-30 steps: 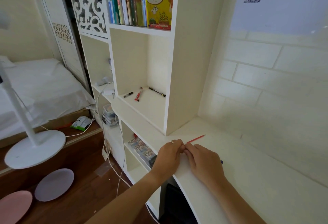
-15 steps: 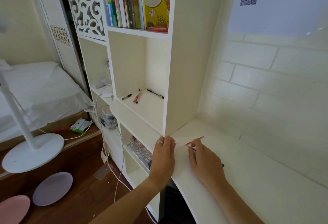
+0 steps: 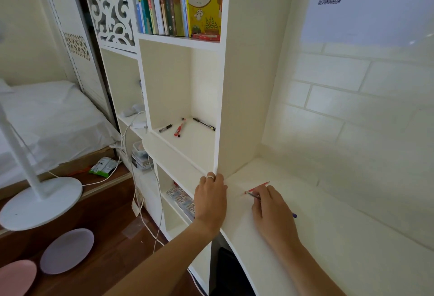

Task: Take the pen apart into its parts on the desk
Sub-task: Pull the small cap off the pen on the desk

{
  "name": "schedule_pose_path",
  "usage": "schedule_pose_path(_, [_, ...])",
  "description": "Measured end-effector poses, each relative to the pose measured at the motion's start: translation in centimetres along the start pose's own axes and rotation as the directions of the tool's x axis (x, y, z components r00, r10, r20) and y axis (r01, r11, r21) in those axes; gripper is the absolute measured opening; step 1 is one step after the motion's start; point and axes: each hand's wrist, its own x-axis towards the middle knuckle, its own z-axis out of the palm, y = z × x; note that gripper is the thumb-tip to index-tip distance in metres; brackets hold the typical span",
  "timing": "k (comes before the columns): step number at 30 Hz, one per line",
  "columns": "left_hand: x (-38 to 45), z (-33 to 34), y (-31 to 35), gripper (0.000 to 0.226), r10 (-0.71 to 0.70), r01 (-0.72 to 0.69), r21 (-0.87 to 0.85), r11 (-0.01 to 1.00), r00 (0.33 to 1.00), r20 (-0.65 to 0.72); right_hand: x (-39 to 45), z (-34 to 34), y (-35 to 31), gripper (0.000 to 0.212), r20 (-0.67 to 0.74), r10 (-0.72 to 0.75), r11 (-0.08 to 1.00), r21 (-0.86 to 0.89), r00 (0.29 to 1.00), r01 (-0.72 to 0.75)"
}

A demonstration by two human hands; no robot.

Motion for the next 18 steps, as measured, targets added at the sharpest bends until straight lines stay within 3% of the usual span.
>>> schedule_pose_path(11, [-0.2,0.0,-0.2,0.012,0.016,-0.019,-0.051,0.998,0.998,-0.058,0.0,0.1,0.4,0.017,-0.029,-0.039,0.999,0.032,0.999,0.04])
schedule_pose_path(14, [-0.9,-0.2,-0.1,0.023,0.238,-0.245,-0.036,0.969,0.962,-0.136,0.0,0.2,0.5,0.02,-0.035,-0.056,0.997,0.06,0.998,0.058])
schedule_pose_path(16, [-1.5,-0.3,0.0,0.029,0.427,-0.433,-0.009,0.902,0.893,-0.142,0.0,0.2,0.5,0.021,-0.018,-0.087,0.994,0.068,0.996,0.088])
schedule_pose_path(18, [-2.0,-0.3,0.0,0.029,0.518,-0.518,0.028,0.855,0.847,-0.119,0.0,0.2,0.4,0.021,-0.019,-0.121,0.99,0.071,0.993,0.122])
